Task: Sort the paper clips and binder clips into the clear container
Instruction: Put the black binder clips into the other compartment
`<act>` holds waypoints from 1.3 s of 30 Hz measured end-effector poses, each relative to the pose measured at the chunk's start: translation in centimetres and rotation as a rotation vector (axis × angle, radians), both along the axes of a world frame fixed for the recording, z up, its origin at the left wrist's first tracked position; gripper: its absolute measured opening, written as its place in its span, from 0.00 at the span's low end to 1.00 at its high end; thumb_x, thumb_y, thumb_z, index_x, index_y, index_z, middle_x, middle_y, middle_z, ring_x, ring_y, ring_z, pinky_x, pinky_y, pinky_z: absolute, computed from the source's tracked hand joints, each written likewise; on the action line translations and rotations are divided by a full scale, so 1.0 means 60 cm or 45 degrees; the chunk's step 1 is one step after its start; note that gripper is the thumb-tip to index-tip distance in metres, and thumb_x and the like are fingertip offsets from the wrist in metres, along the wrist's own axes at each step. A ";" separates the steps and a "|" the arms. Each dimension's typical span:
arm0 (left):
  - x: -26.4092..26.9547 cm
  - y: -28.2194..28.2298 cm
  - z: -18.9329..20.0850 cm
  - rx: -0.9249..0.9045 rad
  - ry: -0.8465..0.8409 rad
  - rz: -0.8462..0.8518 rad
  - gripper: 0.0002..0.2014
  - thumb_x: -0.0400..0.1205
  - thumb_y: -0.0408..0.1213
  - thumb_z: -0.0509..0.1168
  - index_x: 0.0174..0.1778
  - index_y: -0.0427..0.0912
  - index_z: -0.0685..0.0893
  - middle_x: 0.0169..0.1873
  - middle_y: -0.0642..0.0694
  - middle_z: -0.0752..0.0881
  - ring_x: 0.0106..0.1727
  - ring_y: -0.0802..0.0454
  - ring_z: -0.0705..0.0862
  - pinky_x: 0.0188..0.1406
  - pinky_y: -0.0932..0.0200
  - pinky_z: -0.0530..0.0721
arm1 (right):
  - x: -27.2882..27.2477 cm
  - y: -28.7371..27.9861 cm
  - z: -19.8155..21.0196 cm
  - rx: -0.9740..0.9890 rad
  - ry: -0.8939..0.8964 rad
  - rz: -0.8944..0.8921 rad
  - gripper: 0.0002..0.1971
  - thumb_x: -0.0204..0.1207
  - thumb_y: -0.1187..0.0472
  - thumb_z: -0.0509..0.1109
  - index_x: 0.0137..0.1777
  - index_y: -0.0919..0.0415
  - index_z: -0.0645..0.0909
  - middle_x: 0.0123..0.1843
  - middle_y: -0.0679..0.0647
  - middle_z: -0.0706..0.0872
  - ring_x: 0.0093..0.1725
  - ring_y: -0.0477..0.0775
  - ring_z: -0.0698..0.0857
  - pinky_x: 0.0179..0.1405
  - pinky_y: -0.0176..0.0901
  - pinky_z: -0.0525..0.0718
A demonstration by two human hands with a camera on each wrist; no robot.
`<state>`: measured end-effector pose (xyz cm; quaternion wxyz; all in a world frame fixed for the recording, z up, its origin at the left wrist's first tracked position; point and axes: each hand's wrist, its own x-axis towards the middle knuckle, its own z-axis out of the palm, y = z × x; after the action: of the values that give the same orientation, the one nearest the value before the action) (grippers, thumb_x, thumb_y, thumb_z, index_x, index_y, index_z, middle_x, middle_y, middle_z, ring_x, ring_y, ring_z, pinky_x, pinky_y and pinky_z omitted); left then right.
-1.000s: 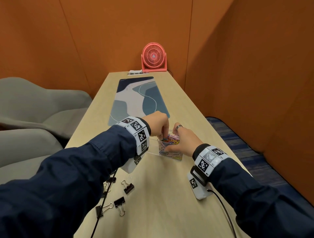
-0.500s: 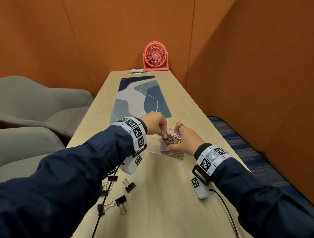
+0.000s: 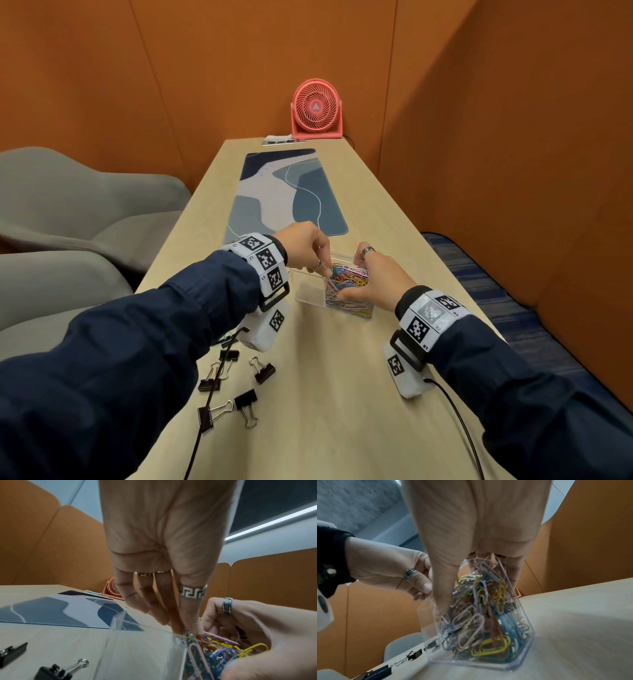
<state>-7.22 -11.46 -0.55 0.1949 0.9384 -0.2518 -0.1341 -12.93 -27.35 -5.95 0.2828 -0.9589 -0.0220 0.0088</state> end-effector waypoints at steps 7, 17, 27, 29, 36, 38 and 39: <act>0.001 0.000 0.000 -0.001 -0.058 0.027 0.09 0.75 0.41 0.74 0.47 0.42 0.91 0.43 0.41 0.90 0.31 0.58 0.77 0.29 0.67 0.75 | 0.002 0.002 0.000 -0.007 -0.005 -0.001 0.28 0.62 0.48 0.80 0.51 0.54 0.65 0.53 0.55 0.83 0.51 0.57 0.82 0.49 0.50 0.84; -0.002 0.001 0.002 0.027 -0.181 -0.051 0.08 0.77 0.37 0.72 0.49 0.39 0.91 0.45 0.43 0.90 0.40 0.55 0.79 0.32 0.74 0.73 | 0.002 0.001 -0.003 0.013 -0.026 0.000 0.29 0.60 0.47 0.81 0.49 0.55 0.65 0.51 0.55 0.84 0.50 0.59 0.82 0.47 0.50 0.81; -0.010 -0.023 -0.003 0.254 -0.204 -0.187 0.08 0.79 0.33 0.69 0.52 0.38 0.90 0.49 0.41 0.89 0.50 0.47 0.84 0.49 0.58 0.78 | -0.001 0.002 0.000 0.009 -0.017 0.005 0.29 0.60 0.47 0.81 0.50 0.56 0.65 0.51 0.56 0.84 0.49 0.59 0.82 0.47 0.50 0.81; -0.010 -0.022 -0.005 0.215 -0.224 -0.178 0.07 0.77 0.33 0.70 0.49 0.38 0.90 0.47 0.42 0.90 0.47 0.49 0.83 0.46 0.60 0.78 | 0.000 0.001 -0.001 0.010 -0.020 0.005 0.29 0.60 0.47 0.81 0.50 0.55 0.65 0.51 0.56 0.84 0.49 0.59 0.82 0.45 0.48 0.80; -0.009 -0.009 -0.006 0.126 -0.218 -0.135 0.09 0.79 0.39 0.69 0.51 0.40 0.90 0.47 0.45 0.89 0.42 0.55 0.78 0.42 0.64 0.73 | 0.002 0.002 -0.001 0.018 -0.022 0.008 0.29 0.60 0.48 0.81 0.50 0.55 0.64 0.51 0.56 0.84 0.50 0.59 0.82 0.48 0.50 0.82; -0.009 -0.004 -0.005 0.087 -0.213 -0.089 0.12 0.80 0.44 0.68 0.54 0.43 0.88 0.45 0.49 0.86 0.43 0.55 0.78 0.44 0.64 0.72 | 0.002 0.001 -0.002 0.021 -0.026 0.009 0.29 0.60 0.48 0.81 0.50 0.55 0.65 0.51 0.56 0.84 0.49 0.59 0.83 0.48 0.51 0.82; -0.007 -0.001 -0.005 0.055 -0.220 -0.066 0.13 0.79 0.46 0.69 0.55 0.44 0.87 0.45 0.50 0.83 0.44 0.55 0.77 0.44 0.63 0.71 | 0.001 0.000 -0.001 0.021 -0.030 0.012 0.29 0.61 0.48 0.81 0.49 0.55 0.64 0.51 0.56 0.84 0.49 0.59 0.82 0.48 0.50 0.82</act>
<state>-7.65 -11.50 -0.82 0.1488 0.9436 -0.2889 -0.0632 -12.85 -27.33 -6.04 0.2904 -0.9564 -0.0300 -0.0015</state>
